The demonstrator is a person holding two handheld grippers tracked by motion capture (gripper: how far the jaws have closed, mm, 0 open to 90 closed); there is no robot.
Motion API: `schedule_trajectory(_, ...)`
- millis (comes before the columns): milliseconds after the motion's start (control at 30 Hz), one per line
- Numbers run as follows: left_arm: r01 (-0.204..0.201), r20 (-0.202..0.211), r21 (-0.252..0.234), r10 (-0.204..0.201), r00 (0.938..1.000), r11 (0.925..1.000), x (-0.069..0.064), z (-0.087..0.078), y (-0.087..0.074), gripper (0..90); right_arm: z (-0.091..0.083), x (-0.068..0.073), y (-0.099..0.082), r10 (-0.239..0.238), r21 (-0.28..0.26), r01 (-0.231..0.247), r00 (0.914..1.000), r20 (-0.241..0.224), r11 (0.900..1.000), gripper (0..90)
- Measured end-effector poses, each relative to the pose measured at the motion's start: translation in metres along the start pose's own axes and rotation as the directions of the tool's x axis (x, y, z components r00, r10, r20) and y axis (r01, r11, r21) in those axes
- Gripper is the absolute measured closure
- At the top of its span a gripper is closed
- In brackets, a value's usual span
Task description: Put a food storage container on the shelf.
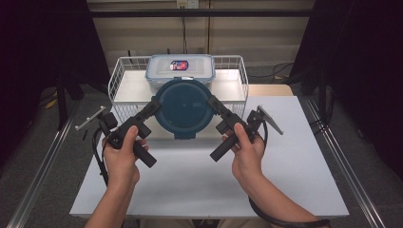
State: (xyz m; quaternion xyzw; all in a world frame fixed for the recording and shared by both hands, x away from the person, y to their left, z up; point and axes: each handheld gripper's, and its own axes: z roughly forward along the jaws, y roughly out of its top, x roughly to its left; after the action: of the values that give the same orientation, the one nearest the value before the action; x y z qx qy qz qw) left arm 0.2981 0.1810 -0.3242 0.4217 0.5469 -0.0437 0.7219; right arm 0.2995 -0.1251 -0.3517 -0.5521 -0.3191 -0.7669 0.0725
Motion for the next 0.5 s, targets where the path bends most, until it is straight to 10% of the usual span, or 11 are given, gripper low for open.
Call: schedule_trajectory(500, -0.019, 0.029, -0.032, 0.02, 0.9994, 0.9993, -0.014, 0.019, 0.021, 58.2, 0.018, 0.015, 0.018, -0.011, -0.06, 0.009, 0.9994, -0.034, 0.9982, 58.7)
